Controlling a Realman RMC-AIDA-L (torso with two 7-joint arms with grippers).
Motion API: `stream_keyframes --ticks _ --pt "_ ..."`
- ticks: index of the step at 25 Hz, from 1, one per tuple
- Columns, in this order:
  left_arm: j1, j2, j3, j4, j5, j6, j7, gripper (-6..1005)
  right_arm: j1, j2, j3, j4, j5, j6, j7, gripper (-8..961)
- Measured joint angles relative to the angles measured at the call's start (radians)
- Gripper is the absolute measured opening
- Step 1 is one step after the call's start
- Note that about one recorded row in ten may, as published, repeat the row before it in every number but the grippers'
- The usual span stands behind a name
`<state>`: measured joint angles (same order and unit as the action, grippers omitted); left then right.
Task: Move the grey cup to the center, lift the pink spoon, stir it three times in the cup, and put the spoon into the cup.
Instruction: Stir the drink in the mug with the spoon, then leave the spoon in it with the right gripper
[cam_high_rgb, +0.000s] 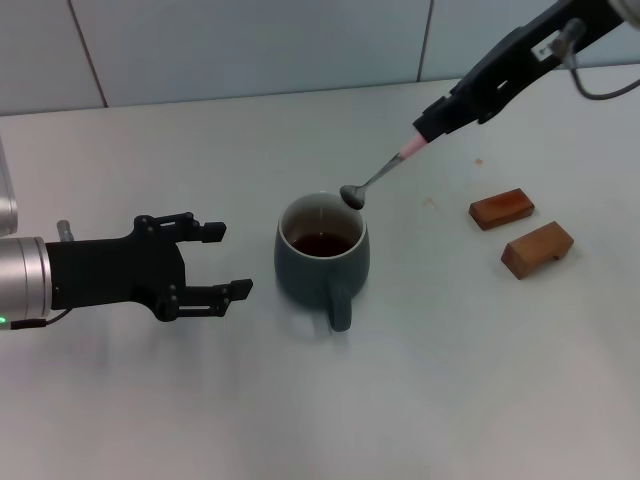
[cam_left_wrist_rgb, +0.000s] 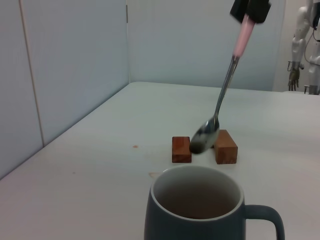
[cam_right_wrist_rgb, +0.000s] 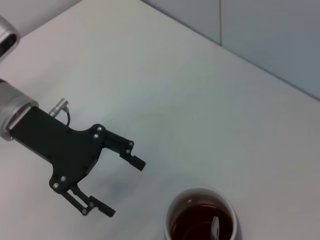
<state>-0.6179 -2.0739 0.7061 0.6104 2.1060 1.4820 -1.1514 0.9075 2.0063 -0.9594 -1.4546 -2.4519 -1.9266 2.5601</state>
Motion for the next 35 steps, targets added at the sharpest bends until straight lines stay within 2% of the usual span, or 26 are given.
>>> stream_keyframes --ticks 2,12,23,28,35 --pt "0.0 0.0 0.0 0.0 0.0 0.0 0.0 806 0.017 0.001 -0.012 0.064 -0.003 0.035 -0.014 119" --pt "0.001 0.0 0.0 0.0 0.0 0.0 0.0 805 0.076 0.002 -0.024 0.213 -0.035 0.098 -0.05 119" --pt "0.001 0.0 -0.001 -0.007 0.0 0.0 0.007 806 0.142 0.011 -0.102 0.427 -0.052 0.214 -0.097 120" --pt "0.002 0.0 -0.001 -0.007 0.0 0.001 0.007 806 0.167 0.011 -0.106 0.492 -0.073 0.27 -0.119 120" --pt "0.012 0.002 0.0 -0.006 0.0 0.007 0.007 805 0.171 0.003 -0.101 0.506 -0.108 0.293 -0.125 120"
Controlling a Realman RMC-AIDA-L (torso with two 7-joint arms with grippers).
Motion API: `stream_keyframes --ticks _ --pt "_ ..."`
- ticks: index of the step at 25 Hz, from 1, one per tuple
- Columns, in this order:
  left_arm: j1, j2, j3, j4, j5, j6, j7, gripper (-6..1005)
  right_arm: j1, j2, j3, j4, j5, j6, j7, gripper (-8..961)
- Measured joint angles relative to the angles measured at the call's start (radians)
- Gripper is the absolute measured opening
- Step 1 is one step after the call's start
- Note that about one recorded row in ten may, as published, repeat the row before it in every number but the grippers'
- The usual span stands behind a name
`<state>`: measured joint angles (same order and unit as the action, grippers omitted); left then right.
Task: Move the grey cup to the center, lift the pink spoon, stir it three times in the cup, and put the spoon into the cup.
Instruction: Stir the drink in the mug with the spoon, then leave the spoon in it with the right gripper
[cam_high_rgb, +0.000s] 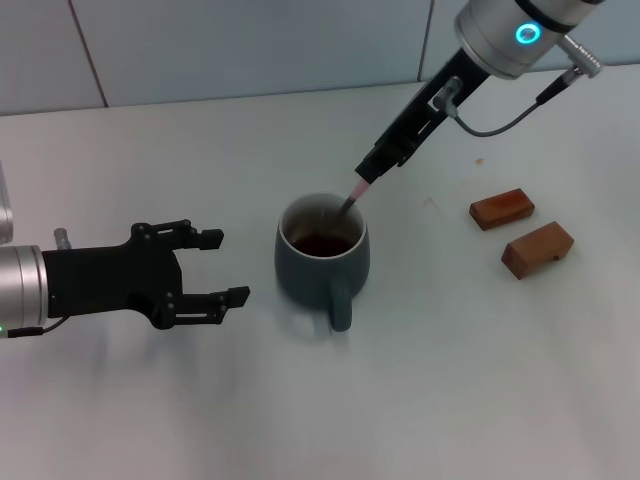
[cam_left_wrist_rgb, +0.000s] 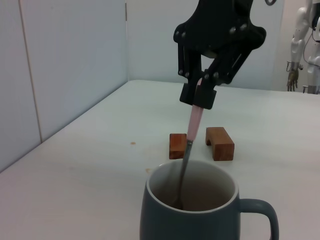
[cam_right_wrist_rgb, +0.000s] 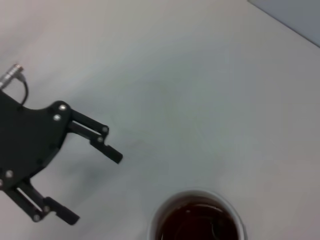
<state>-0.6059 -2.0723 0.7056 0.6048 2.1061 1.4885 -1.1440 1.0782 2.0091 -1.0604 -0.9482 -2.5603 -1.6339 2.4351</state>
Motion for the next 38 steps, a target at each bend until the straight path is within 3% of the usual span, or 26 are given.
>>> stream_keyframes --ticks 3,12,15,20,26,28,31,35,38 --pt "0.001 0.001 0.0 0.0 0.0 0.001 0.0 805 0.0 -0.001 0.0 -0.001 0.0 -0.035 0.014 119" --pt "0.002 0.0 0.0 0.001 0.0 0.004 0.002 805 0.017 0.038 -0.005 0.005 0.002 -0.044 0.018 120" --pt "0.003 0.0 0.0 0.0 0.0 0.007 0.002 805 0.029 0.036 -0.002 0.026 0.002 0.004 0.008 120" --pt "0.009 0.0 0.0 0.0 0.0 0.009 0.012 806 0.045 0.003 0.001 0.078 -0.009 0.026 0.01 119" --pt "0.012 0.001 0.0 0.003 -0.001 0.02 0.015 806 0.04 0.008 0.0 0.074 -0.022 -0.027 0.02 120" --pt "0.013 0.001 0.0 0.003 -0.005 0.023 0.015 805 0.043 0.028 0.002 0.072 -0.016 -0.037 0.017 120" --pt "0.014 0.001 0.0 0.003 -0.007 0.027 0.015 805 0.05 0.039 0.002 0.071 -0.015 -0.006 0.008 119" --pt "0.015 0.001 0.0 0.003 -0.008 0.033 0.015 806 0.052 0.035 -0.002 0.071 -0.021 0.027 0.005 119" --pt "0.016 0.003 0.0 0.003 -0.008 0.035 0.015 806 0.041 0.012 0.0 0.071 -0.026 0.033 0.013 119"
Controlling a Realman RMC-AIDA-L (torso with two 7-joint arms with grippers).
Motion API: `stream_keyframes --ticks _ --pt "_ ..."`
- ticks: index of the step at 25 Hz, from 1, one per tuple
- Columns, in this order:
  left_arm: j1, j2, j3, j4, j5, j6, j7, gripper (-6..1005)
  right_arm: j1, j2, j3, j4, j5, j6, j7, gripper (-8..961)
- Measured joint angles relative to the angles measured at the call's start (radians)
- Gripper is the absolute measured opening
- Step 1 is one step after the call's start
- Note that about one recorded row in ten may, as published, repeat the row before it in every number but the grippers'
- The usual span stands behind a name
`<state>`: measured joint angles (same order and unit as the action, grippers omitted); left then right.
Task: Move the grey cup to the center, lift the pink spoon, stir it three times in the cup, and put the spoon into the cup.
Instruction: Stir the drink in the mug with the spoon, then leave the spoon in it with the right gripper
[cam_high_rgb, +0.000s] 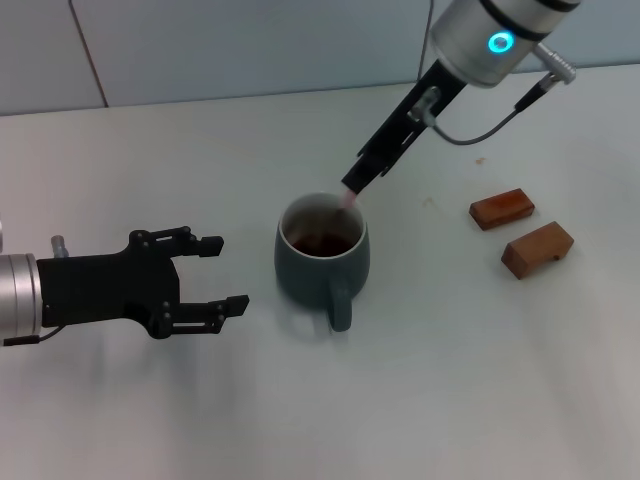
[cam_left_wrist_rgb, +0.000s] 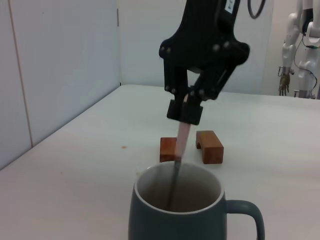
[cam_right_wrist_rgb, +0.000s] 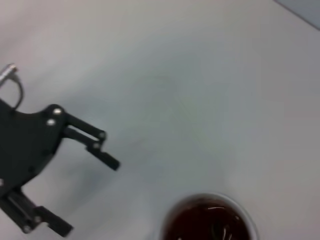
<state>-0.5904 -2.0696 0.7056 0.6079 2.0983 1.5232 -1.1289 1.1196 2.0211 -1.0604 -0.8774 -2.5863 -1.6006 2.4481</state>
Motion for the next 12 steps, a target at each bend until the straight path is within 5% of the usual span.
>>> stream_keyframes --ticks 4,12 --pt "0.0 0.0 0.0 0.001 0.0 0.0 0.0 806 -0.009 -0.007 0.0 0.0 -0.009 -0.027 0.009 119" --pt "-0.002 -0.001 0.0 0.003 -0.003 0.005 0.0 806 0.014 0.03 -0.005 -0.003 -0.004 -0.022 0.002 120"
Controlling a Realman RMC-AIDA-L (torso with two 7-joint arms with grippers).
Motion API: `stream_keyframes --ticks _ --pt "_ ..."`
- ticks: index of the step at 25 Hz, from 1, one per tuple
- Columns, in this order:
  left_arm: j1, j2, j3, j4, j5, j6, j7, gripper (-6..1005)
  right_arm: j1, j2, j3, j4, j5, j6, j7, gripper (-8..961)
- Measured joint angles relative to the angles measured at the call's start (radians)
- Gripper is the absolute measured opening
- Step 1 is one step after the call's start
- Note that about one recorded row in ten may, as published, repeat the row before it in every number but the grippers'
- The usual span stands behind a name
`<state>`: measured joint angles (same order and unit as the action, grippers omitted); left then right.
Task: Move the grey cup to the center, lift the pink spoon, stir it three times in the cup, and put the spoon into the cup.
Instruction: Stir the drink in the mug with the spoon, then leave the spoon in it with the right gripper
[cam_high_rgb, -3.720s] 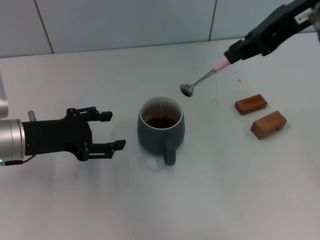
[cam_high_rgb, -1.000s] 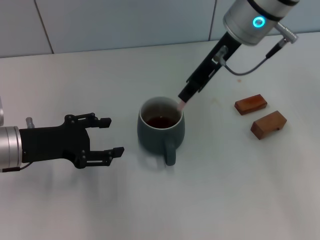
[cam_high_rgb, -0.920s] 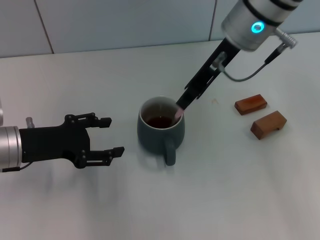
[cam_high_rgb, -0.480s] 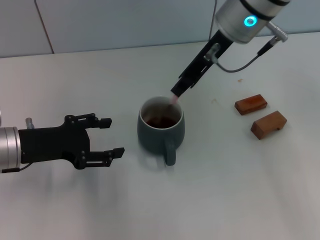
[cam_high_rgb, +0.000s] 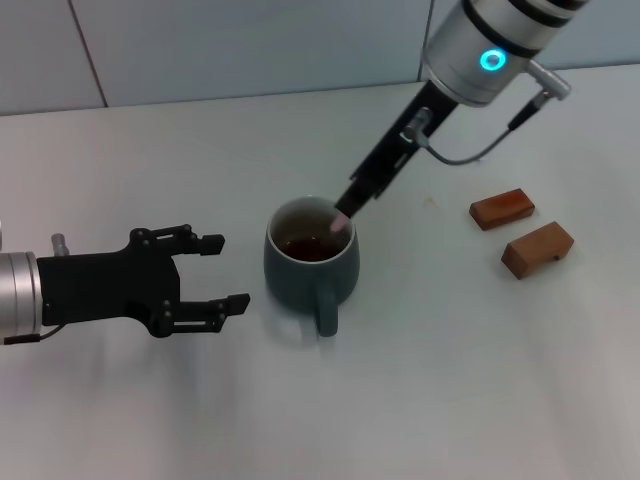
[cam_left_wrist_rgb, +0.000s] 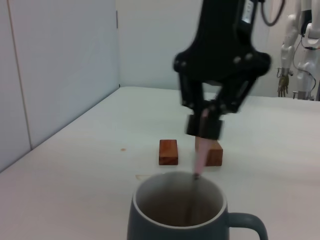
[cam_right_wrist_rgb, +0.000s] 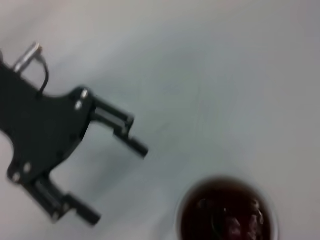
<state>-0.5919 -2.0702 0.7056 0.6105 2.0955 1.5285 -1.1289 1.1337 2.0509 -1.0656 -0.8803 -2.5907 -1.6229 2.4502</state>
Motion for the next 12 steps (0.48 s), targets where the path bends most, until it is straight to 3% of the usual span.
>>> stream_keyframes --ticks 8,12 --pt "0.0 -0.001 -0.001 0.0 0.0 0.002 0.002 806 -0.015 -0.023 0.011 -0.012 -0.006 0.031 0.007 119" --pt "-0.004 -0.001 0.0 0.0 0.0 0.001 0.002 806 -0.038 -0.014 0.009 -0.044 -0.006 0.007 0.012 123"
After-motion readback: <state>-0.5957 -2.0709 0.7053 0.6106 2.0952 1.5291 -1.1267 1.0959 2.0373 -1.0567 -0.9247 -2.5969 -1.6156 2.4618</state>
